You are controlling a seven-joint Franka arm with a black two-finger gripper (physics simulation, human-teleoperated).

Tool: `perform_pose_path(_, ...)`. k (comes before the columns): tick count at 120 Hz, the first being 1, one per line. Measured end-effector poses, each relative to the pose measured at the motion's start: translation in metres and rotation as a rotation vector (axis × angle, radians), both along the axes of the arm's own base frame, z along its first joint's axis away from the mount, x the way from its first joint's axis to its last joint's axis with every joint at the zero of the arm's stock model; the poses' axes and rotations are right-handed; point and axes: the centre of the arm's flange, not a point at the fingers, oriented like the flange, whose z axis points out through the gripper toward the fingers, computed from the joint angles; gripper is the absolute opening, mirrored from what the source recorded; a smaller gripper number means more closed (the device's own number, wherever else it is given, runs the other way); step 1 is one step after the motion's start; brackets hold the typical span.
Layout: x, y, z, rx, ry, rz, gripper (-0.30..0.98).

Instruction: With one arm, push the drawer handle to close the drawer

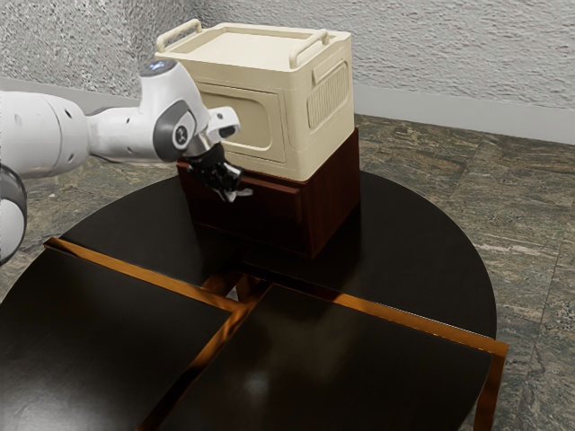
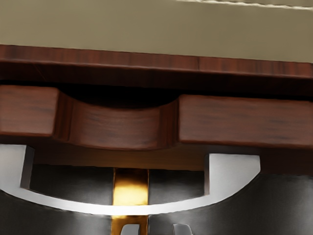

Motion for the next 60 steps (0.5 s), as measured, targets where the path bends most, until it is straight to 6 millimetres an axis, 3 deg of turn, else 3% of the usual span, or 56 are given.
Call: perform_pose_path(60, 0.014, -0.005, 0.001, 0.001, -0.035, -0.058, -0.02)
